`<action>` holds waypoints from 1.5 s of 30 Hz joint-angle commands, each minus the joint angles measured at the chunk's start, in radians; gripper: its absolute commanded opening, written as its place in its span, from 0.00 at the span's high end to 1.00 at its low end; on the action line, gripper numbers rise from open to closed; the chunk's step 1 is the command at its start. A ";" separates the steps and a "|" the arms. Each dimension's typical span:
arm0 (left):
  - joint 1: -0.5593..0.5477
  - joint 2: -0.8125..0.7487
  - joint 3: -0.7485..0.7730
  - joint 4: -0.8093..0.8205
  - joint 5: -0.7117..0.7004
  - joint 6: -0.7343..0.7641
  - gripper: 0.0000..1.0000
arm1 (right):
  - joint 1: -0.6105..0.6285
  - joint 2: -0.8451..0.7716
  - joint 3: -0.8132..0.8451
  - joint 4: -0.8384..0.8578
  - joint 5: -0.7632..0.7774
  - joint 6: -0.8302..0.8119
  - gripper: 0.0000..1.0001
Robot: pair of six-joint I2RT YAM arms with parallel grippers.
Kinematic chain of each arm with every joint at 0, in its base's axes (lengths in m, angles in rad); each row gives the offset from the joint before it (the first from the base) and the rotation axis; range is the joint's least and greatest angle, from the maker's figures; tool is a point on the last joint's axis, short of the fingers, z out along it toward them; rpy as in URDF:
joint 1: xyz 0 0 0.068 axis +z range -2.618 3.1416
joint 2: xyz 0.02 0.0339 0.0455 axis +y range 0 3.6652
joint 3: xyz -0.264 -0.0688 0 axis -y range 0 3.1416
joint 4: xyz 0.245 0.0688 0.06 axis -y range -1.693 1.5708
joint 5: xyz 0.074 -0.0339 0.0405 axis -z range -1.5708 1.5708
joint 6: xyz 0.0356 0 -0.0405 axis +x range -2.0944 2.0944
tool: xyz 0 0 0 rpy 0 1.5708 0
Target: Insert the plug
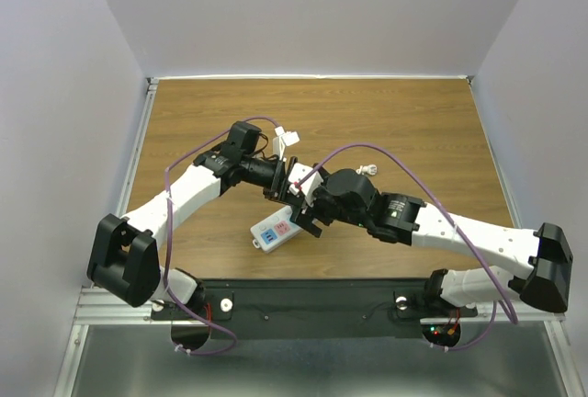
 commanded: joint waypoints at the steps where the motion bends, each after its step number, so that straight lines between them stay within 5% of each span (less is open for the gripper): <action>1: 0.003 -0.027 0.021 0.030 0.073 -0.003 1.00 | 0.022 0.006 0.027 0.003 0.066 -0.022 0.11; 6: 0.003 -0.035 0.012 0.033 0.076 -0.004 1.00 | 0.024 -0.013 0.026 0.006 0.077 -0.021 0.22; 13: 0.003 -0.042 0.001 0.048 0.088 -0.006 0.98 | 0.024 -0.007 0.029 0.009 0.066 -0.009 0.81; 15: 0.003 -0.044 0.004 0.043 0.074 -0.001 0.75 | 0.024 -0.001 0.029 0.011 0.077 0.008 0.98; 17: 0.003 -0.045 0.012 0.021 0.035 0.020 0.51 | 0.024 0.002 0.026 0.009 0.089 0.023 1.00; 23: 0.010 -0.102 0.001 0.092 -0.152 -0.009 0.25 | 0.024 -0.045 -0.026 -0.003 0.221 0.123 1.00; 33: 0.021 -0.242 -0.068 0.197 -0.596 -0.075 0.21 | 0.010 -0.156 -0.106 -0.028 0.426 0.224 1.00; 34: 0.018 -0.249 -0.069 0.201 -0.625 -0.072 0.06 | -0.005 -0.160 -0.108 -0.028 0.446 0.258 1.00; 35: 0.004 -0.266 -0.072 0.203 -0.718 -0.049 0.02 | -0.016 -0.165 -0.105 -0.026 0.465 0.267 1.00; 39: -0.173 -0.274 -0.080 0.185 -1.087 0.005 0.02 | -0.120 -0.186 -0.095 -0.023 0.479 0.321 1.00; 45: -0.293 -0.240 -0.101 0.226 -1.174 0.095 0.02 | -0.207 -0.205 -0.071 -0.014 0.486 0.369 1.00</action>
